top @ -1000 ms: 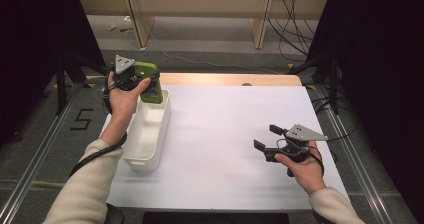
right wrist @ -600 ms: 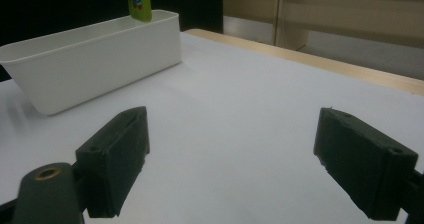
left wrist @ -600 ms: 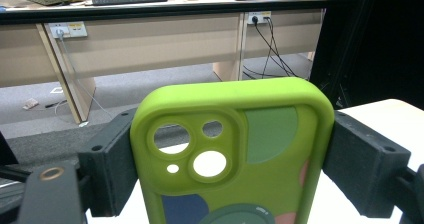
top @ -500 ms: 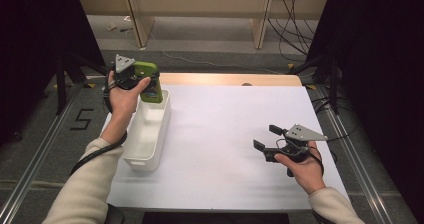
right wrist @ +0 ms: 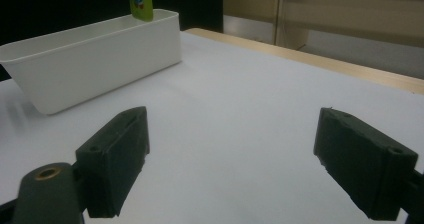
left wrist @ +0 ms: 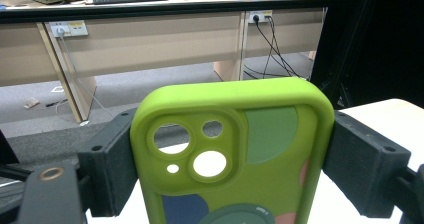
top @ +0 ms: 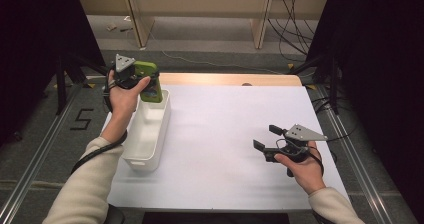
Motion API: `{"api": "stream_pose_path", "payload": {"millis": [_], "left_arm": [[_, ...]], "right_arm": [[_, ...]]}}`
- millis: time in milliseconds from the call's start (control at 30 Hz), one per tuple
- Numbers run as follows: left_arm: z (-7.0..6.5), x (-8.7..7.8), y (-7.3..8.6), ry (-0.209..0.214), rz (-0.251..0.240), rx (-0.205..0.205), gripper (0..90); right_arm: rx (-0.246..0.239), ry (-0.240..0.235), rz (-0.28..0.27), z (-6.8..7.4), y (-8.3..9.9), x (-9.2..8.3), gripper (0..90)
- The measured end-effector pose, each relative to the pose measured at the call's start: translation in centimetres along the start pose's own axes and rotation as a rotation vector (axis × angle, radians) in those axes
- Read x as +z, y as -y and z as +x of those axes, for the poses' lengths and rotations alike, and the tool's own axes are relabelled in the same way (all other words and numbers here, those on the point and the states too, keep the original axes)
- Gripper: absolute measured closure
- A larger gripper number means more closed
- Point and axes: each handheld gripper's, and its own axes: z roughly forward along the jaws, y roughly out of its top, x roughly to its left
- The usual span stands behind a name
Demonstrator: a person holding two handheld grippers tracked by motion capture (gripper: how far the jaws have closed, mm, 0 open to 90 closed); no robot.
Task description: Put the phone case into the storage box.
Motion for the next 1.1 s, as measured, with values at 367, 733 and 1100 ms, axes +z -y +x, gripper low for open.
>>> {"api": "stream_pose_path", "payload": {"millis": [367, 733, 1100], "left_arm": [[0.06, 0.34, 0.1, -0.002, 0.005, 0.004, 15.9], [-0.11, 0.57, 0.14, 0.001, 0.008, 0.007, 15.9], [-0.14, 0.92, 0.33, 0.003, 0.011, 0.005, 15.8]], "right_arm": [[-0.001, 0.001, -0.002, -0.04, -0.01, -0.03, 15.7], [0.002, 0.001, -0.002, -0.05, -0.01, -0.04, 15.6], [0.004, -0.001, -0.001, -0.04, 0.0, -0.03, 15.7]]}}
